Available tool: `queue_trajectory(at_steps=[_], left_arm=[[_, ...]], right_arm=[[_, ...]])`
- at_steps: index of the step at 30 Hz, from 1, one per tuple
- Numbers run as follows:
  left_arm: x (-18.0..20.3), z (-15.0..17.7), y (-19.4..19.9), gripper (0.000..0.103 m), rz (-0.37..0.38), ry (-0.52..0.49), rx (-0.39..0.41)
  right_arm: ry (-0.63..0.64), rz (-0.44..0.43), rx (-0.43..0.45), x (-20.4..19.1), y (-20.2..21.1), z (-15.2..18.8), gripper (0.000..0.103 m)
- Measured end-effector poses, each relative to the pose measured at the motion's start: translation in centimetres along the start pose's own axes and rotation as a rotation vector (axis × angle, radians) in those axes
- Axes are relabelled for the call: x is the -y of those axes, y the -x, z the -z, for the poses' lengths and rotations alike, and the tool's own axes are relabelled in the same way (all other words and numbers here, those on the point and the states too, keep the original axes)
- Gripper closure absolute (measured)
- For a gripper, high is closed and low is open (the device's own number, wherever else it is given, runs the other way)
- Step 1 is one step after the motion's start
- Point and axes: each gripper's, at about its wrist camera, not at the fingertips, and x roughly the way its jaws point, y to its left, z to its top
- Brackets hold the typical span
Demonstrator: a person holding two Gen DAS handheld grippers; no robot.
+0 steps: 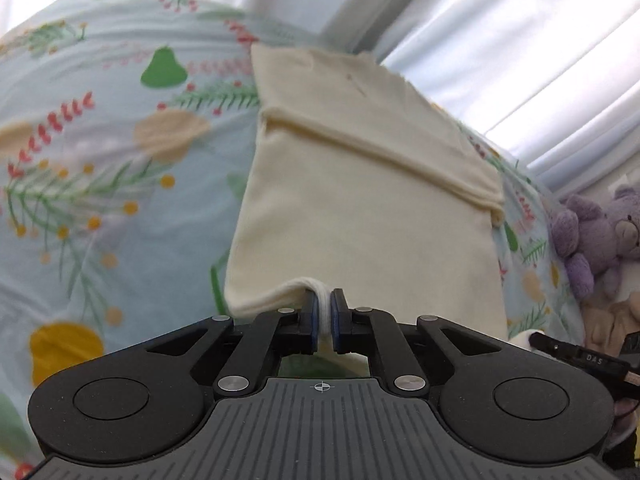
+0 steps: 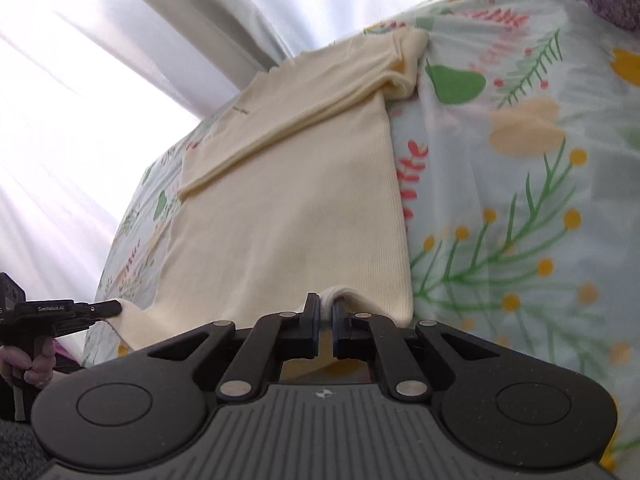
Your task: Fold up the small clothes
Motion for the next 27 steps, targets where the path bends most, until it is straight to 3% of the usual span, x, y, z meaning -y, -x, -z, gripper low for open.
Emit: queue_trajectory(at_steps=[5,8,12,14,16,19,23,25,27], left_arm=[[1.1,-4.9,-3.6,0.095,-0.052,-0.026,0.120],[0.8,-6.8,-6.5,0.095,-0.120,-0.038,0.159],[-0.9,-7.5,-9.8,0.092,-0.132,0.005,0.165],[-1.4,-7.1,-9.9,0.082,-0.131,-0.004,0.186],[-1.8,-6.6,-9.5,0.066,-0.116,-0.030,0.201],[-2.4,-6.0,-9.3,0.061,-0.068,-0.083,0.195],[-2.0,-5.8,-9.9,0.057,-0.050,-0.155,0.146],[-1.8,-5.6,-9.4,0.052,-0.005,-0.185,0.165],[-1.8,-5.8,-9.4,0.046,-0.028,-0.200,0.181]], right_arm=[[0.083,0.056,0.127,-0.8,-2.4,-5.6,0.098],[0.127,0.128,0.179,-1.1,-4.5,-8.0,0.098],[0.218,0.221,0.225,-1.4,-7.5,-9.6,0.097],[0.259,0.275,0.248,-1.6,-8.1,-9.5,0.092],[0.285,0.320,0.273,-1.7,-8.0,-9.1,0.075],[0.327,0.313,0.283,-1.5,-7.2,-8.2,0.062],[0.334,0.287,0.218,-0.7,-7.8,-7.9,0.062],[0.332,0.293,0.194,-0.5,-8.3,-7.9,0.062],[0.336,0.291,0.192,-0.5,-8.5,-8.0,0.062]])
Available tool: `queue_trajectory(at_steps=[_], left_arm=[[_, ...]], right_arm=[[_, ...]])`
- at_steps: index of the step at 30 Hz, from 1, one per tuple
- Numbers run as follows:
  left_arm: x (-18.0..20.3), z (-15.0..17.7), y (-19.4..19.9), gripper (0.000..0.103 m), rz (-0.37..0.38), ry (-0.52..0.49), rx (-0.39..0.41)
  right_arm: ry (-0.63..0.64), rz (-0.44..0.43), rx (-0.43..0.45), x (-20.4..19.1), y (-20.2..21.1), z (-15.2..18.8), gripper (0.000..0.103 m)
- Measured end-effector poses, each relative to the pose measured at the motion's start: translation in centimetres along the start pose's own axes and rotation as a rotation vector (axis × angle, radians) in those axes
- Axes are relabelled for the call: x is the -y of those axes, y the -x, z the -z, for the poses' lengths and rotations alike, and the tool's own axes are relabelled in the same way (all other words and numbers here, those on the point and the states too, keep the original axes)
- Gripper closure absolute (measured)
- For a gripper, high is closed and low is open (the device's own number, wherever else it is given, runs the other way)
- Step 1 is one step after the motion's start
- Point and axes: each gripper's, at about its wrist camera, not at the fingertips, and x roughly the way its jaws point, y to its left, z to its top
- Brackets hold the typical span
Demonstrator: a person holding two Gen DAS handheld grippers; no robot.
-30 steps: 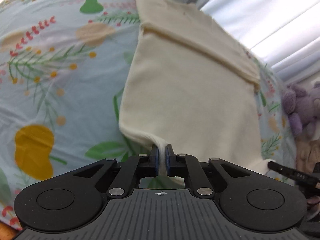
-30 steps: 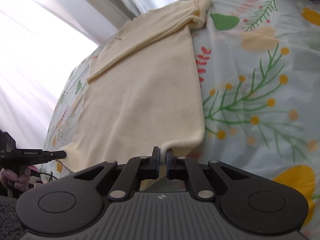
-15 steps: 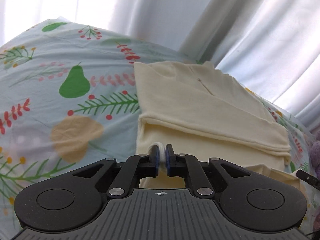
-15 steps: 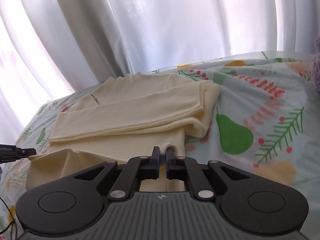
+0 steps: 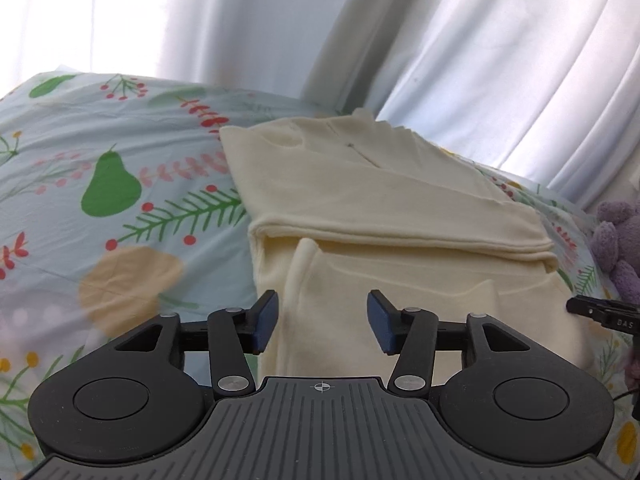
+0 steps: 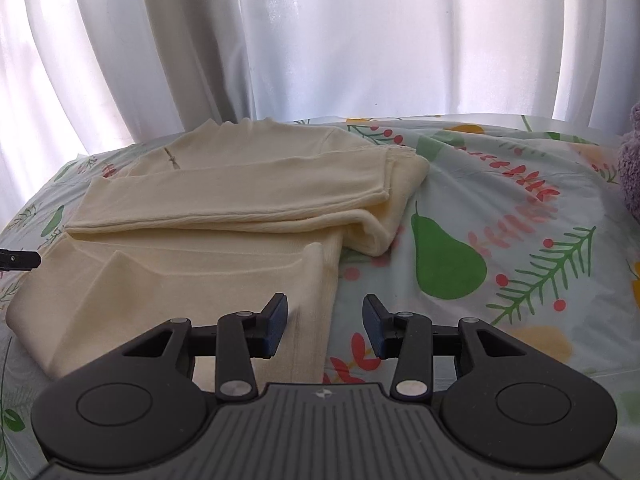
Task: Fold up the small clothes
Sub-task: 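Lift the hem with both grippers and fold it toward the collar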
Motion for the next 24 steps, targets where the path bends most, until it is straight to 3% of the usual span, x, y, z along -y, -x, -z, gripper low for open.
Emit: queue_trajectory(at_steps=[3,8,10,11,13,19,24], left_arm=[[-0.2,-0.5,-1.4,0.050,-0.037,-0.014,-0.031],[0.2,-0.8,-2.8,0.059,-0.003,-0.037,-0.035],[0.6,-0.8,-3.2,0.072,-0.010,-0.055,-0.039],[0.8,-0.7,-3.3,0.074,-0.014,-0.067,-0.040],[0.9,-0.6,-3.5,0.089,-0.035,-0.077,-0.049],[1.3,-0.9,-2.1,0.094,-0.063,-0.102,-0.010],[2.5,-3.1,1.7,0.094,-0.019,-0.095,0.096]], right_arm=[[0.013,-0.006,-0.011,-0.3,-0.6,-0.1,0.063],[0.035,-0.004,-0.024,-1.0,-1.6,-0.5,0.070],[0.047,0.001,-0.031,-1.2,-2.1,-0.7,0.075],[0.054,0.003,-0.032,-1.3,-2.3,-0.8,0.077],[0.070,0.001,-0.037,-1.4,-2.5,-0.9,0.092],[0.142,0.043,-0.009,-2.5,-1.8,-1.1,0.097],[0.157,0.030,0.092,-3.2,1.3,-2.7,0.098]])
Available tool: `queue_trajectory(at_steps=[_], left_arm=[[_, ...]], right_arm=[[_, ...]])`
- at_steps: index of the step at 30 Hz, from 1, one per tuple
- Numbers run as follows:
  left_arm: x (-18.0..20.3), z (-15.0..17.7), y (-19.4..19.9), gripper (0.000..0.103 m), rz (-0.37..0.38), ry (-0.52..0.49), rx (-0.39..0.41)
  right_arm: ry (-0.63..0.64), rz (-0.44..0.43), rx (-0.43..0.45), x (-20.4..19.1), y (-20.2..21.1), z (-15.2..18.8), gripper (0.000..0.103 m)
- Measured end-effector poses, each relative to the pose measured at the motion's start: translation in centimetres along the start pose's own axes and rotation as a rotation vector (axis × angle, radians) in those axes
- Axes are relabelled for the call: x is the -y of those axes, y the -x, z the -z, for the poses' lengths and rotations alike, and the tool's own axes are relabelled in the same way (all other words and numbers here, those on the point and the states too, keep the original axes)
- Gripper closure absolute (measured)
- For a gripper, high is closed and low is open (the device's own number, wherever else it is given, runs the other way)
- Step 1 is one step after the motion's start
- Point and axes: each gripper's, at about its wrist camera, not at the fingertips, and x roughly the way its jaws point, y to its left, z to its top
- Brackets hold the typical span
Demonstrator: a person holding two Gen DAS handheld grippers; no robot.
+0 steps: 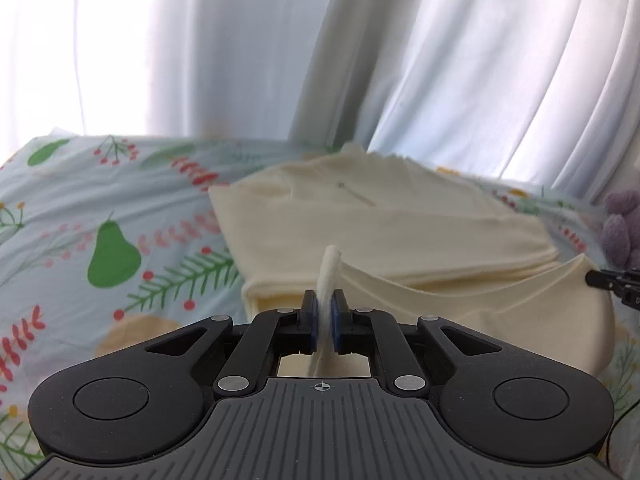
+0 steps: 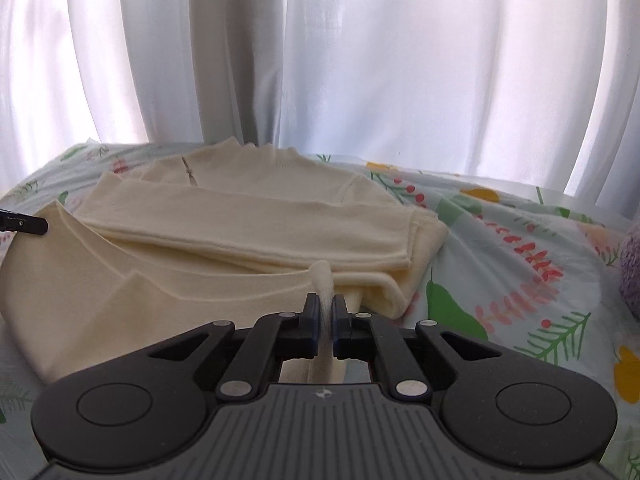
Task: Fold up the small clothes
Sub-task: 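Lift the hem with both grippers and fold it toward the collar, then open both grippers to release the folded hem on the sweater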
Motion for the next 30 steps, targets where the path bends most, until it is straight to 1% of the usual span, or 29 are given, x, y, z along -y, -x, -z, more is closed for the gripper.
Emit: queue_trajectory(at_steps=[3,5,6,8,10,12,14,15,16,17,18,19,20,21,23,24,25,26,28,30], left_arm=[[-0.2,-2.8,1.1,0.094,0.004,0.028,0.098],[-0.8,-4.6,0.1,0.094,-0.017,0.052,0.129],[-1.2,-5.3,-0.9,0.094,-0.028,0.057,0.128],[-1.7,-6.1,-3.6,0.094,-0.056,0.068,0.104],[-2.3,-6.2,-6.7,0.094,-0.069,0.078,0.043],[-2.7,-5.5,-9.2,0.094,-0.087,0.092,-0.018],[-2.8,-4.6,-10.4,0.092,-0.084,0.080,-0.052],[-2.8,-4.1,-10.3,0.085,-0.089,0.075,-0.055],[-2.8,-3.7,-10.1,0.075,-0.068,0.070,-0.049],[-2.8,-3.5,-9.8,0.068,-0.038,0.065,-0.043],[-2.7,-3.1,-9.4,0.056,-0.001,0.053,-0.040],[-2.5,-2.9,-9.3,0.055,0.014,0.037,-0.039],[-2.2,-2.8,-9.3,0.056,0.015,0.012,-0.042],[-1.8,-2.8,-9.4,0.059,0.002,-0.014,-0.051],[-1.1,-2.9,-9.9,0.080,-0.038,-0.061,-0.081],[-0.8,-3.0,-10.1,0.093,-0.058,-0.086,-0.099],[-0.4,-3.2,-9.9,0.094,-0.076,-0.117,-0.102],[0.1,-3.6,-9.4,0.094,-0.089,-0.150,-0.088],[0.9,-5.1,-7.6,0.094,-0.090,-0.199,-0.012],[0.9,-7.4,-6.3,0.094,-0.075,-0.189,0.069]], right_arm=[[-0.008,0.019,0.084,0.4,1.0,-2.3,0.098],[-0.016,0.051,0.114,1.0,0.0,-3.9,0.098],[-0.027,0.061,0.118,1.3,-0.7,-4.4,0.098],[-0.075,0.068,0.086,2.3,-3.4,-5.6,0.098],[-0.107,0.066,0.045,3.0,-6.0,-5.9,0.098],[-0.120,0.061,-0.002,3.4,-8.3,-5.7,0.097],[-0.116,0.062,-0.052,3.5,-9.9,-5.3,0.097],[-0.115,0.069,-0.081,3.5,-10.3,-5.1,0.096],[-0.117,0.064,-0.095,3.5,-10.3,-4.9,0.091],[-0.115,0.041,-0.092,3.5,-10.1,-4.6,0.088],[-0.098,0.017,-0.091,3.4,-9.8,-4.4,0.082],[-0.063,0.012,-0.093,3.0,-9.6,-4.1,0.080],[-0.034,0.017,-0.098,2.8,-9.6,-4.0,0.080],[0.003,0.027,-0.104,2.4,-9.7,-3.9,0.080],[0.052,0.041,-0.106,1.9,-9.9,-3.8,0.083],[0.082,0.051,-0.104,1.5,-9.9,-3.9,0.095],[0.112,0.056,-0.102,1.0,-9.8,-3.9,0.096],[0.147,0.071,-0.093,0.6,-9.7,-4.2,0.097],[0.204,0.090,-0.051,0.0,-8.8,-4.9,0.097],[0.203,0.125,0.030,0.1,-7.8,-6.6,0.097]])
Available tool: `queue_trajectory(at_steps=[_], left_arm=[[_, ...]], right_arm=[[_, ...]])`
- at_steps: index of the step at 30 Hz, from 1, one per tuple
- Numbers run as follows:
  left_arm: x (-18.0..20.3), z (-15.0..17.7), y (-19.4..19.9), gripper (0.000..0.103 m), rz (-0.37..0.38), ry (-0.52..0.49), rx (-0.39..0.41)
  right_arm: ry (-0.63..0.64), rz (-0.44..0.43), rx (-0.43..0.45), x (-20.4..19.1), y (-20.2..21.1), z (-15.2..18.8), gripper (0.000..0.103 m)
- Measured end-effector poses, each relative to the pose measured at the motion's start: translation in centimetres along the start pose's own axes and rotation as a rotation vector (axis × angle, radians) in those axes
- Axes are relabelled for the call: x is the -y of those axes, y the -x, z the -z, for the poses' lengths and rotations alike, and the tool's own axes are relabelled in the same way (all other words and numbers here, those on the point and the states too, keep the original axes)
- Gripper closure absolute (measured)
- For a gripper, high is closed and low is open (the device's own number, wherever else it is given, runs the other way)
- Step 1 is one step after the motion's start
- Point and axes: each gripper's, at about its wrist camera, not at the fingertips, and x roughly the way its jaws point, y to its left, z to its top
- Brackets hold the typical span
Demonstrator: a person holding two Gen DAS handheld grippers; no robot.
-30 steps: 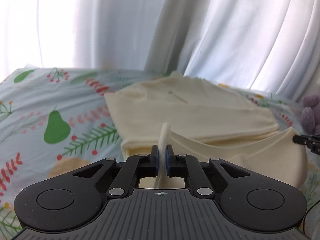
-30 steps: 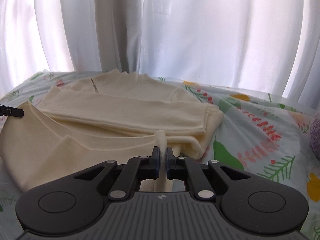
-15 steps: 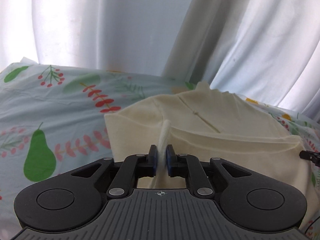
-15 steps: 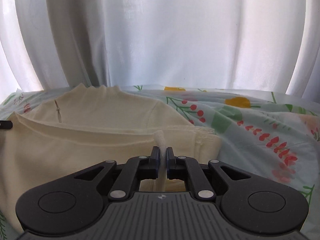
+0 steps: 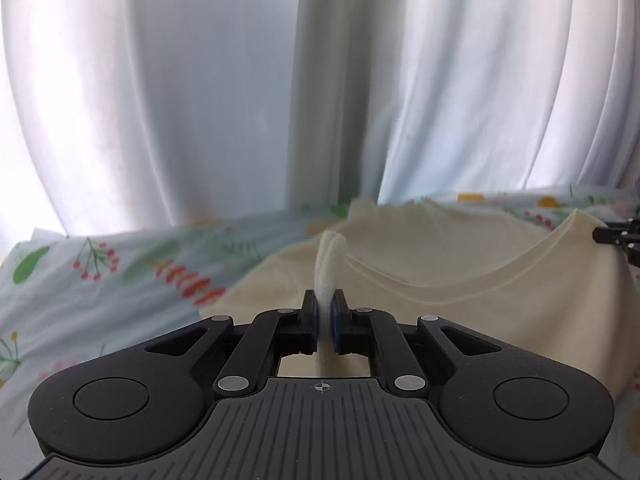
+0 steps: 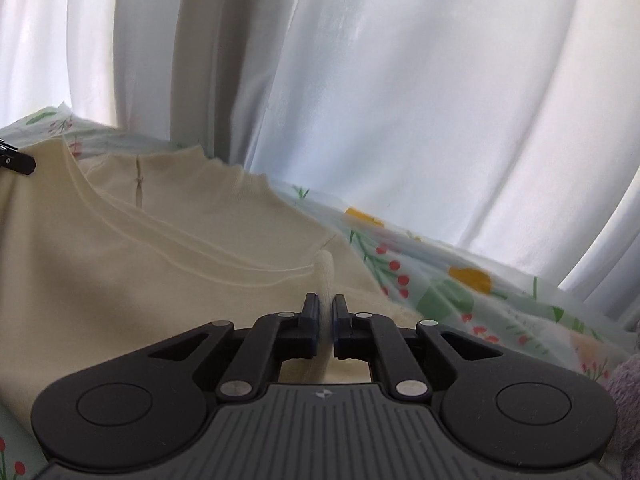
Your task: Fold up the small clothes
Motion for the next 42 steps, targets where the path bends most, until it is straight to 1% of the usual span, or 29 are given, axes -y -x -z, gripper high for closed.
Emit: queue_trajectory(at_steps=[1,2,4,7,8,11,13,15,16,17,19,20,21,23,25,26,28,31,33,35,36,37,38,39,41,42], left_arm=[[-0.2,-1.2,0.0,0.094,-0.015,0.006,0.036],[-0.5,-2.3,-0.5,0.094,-0.051,0.006,0.070],[-0.9,-4.1,-2.4,0.094,-0.118,0.026,0.096],[-1.6,-5.3,-6.2,0.094,-0.151,0.111,0.071],[-1.5,-5.3,-7.5,0.094,-0.165,0.118,0.059],[-0.6,-4.4,-10.7,0.094,-0.223,0.094,0.021],[-0.4,-3.4,-12.0,0.091,-0.241,0.085,-0.013],[-0.8,-2.3,-12.0,0.090,-0.241,0.111,-0.058],[-1.2,-1.9,-11.6,0.086,-0.221,0.131,-0.076],[-1.5,-1.5,-10.9,0.083,-0.196,0.145,-0.091],[-2.0,-0.1,-8.5,0.073,-0.136,0.166,-0.106],[-2.1,0.8,-7.3,0.069,-0.112,0.177,-0.105],[-2.1,1.6,-6.1,0.062,-0.092,0.186,-0.110],[-1.9,2.9,-4.2,0.060,-0.067,0.204,-0.118],[-1.8,4.5,-3.0,0.060,-0.068,0.221,-0.140],[-1.5,5.1,-2.6,0.060,-0.076,0.228,-0.152],[-1.6,5.9,-2.5,0.060,-0.097,0.248,-0.183],[-1.7,6.5,-1.8,0.060,-0.096,0.288,-0.183],[-1.9,6.7,-1.7,0.060,-0.086,0.333,-0.181],[-2.0,6.6,-1.6,0.061,-0.084,0.349,-0.186],[-2.1,6.5,-1.8,0.068,-0.094,0.355,-0.194],[-2.2,6.3,-1.9,0.072,-0.101,0.358,-0.201],[-2.2,6.2,-1.8,0.074,-0.103,0.359,-0.207],[-2.2,6.1,-1.7,0.080,-0.106,0.358,-0.212],[-2.2,5.9,-1.5,0.085,-0.110,0.355,-0.213],[-2.2,5.8,-1.3,0.090,-0.114,0.355,-0.207]], right_arm=[[-0.012,0.022,0.027,0.3,0.0,-0.8,0.097],[-0.021,0.063,0.047,0.6,-0.5,-1.9,0.097],[-0.023,0.124,0.070,0.9,-2.0,-3.2,0.097],[-0.037,0.196,0.074,1.1,-5.6,-4.5,0.097],[-0.044,0.211,0.061,1.1,-7.1,-4.7,0.097],[-0.053,0.230,0.026,0.7,-10.1,-4.5,0.097],[-0.062,0.229,0.015,0.5,-11.0,-4.2,0.096],[-0.097,0.216,0.000,0.8,-10.9,-3.9,0.095],[-0.129,0.202,-0.004,1.2,-10.3,-3.7,0.094],[-0.156,0.164,-0.008,1.6,-9.4,-3.4,0.093],[-0.208,0.088,-0.023,2.2,-7.2,-2.4,0.084],[-0.234,0.038,-0.046,2.2,-5.7,-1.5,0.083],[-0.248,0.006,-0.057,2.3,-4.8,-0.8,0.082],[-0.284,-0.045,-0.090,1.2,-2.2,1.5,0.081],[-0.312,-0.075,-0.118,0.5,-0.6,3.3,0.081],[-0.332,-0.074,-0.131,0.2,-0.1,4.1,0.081],[-0.354,-0.067,-0.147,-0.4,1.0,5.5,0.081],[-0.394,-0.042,-0.157,-0.5,1.8,6.6,0.081],[-0.423,-0.046,-0.157,-0.4,1.8,7.0,0.081],[-0.435,-0.076,-0.159,-0.6,1.5,7.3,0.081],[-0.422,-0.082,-0.160,-0.8,1.4,7.4,0.081],[-0.406,-0.082,-0.162,-1.0,1.4,7.2,0.085],[-0.395,-0.081,-0.158,-1.2,1.4,7.2,0.089],[-0.384,-0.079,-0.148,-1.3,1.4,7.0,0.095],[-0.391,-0.080,-0.134,-1.1,1.5,6.7,0.096],[-0.405,-0.081,-0.123,-0.8,1.6,6.7,0.097]])
